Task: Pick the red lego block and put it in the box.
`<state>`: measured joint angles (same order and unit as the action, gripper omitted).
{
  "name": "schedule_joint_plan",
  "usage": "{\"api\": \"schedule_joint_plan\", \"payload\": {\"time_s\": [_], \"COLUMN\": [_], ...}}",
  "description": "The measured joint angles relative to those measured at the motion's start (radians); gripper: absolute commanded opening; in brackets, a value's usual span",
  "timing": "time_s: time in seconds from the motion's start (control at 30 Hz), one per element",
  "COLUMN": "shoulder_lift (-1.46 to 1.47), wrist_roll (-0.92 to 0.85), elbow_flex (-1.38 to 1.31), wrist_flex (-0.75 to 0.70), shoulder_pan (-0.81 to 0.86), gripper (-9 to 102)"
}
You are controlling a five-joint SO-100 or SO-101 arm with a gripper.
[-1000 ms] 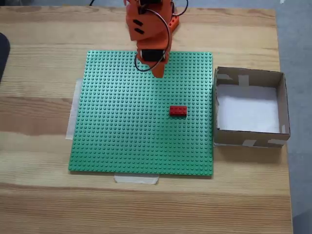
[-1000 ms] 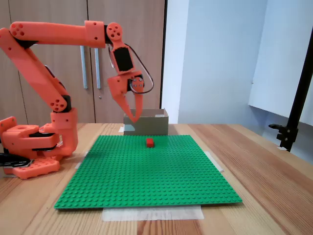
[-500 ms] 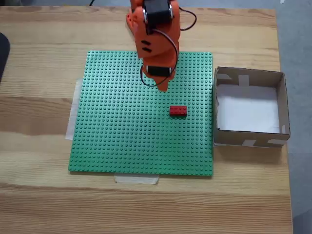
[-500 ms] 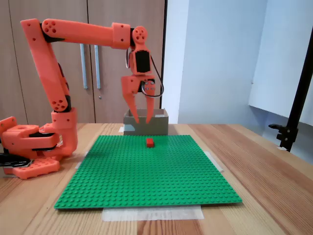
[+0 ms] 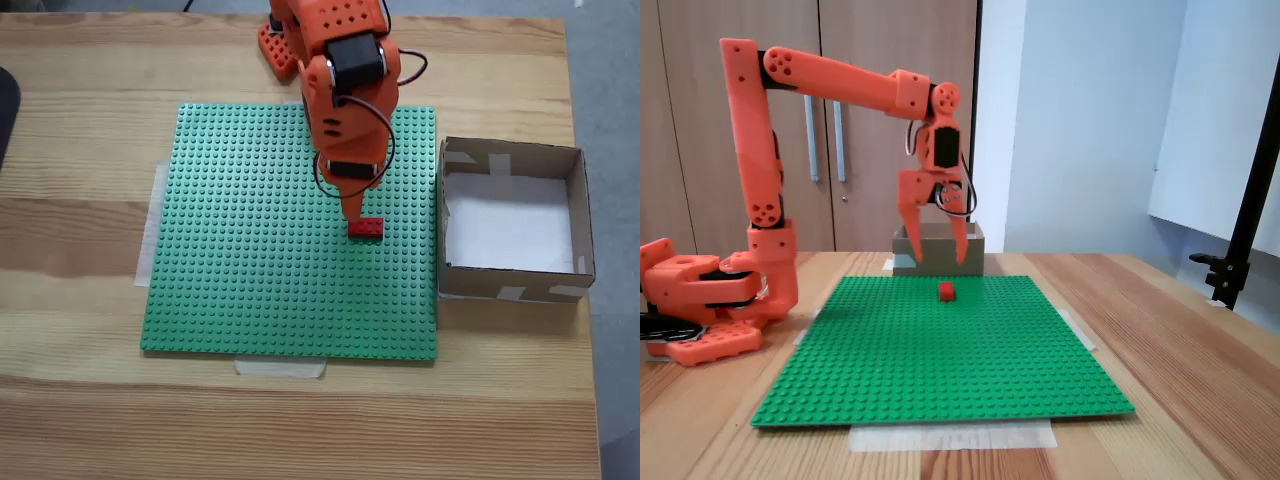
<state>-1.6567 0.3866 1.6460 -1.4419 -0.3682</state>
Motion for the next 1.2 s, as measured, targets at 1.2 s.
{"api": "schedule_joint_plan", "payload": {"time_s": [1.2], "shoulder_lift": [0.175], "wrist_roll": [-0.031], "elbow_flex": [0.005], "wrist_flex": [0.199], "shoulder_pan": [-0.014], "gripper": [29]}}
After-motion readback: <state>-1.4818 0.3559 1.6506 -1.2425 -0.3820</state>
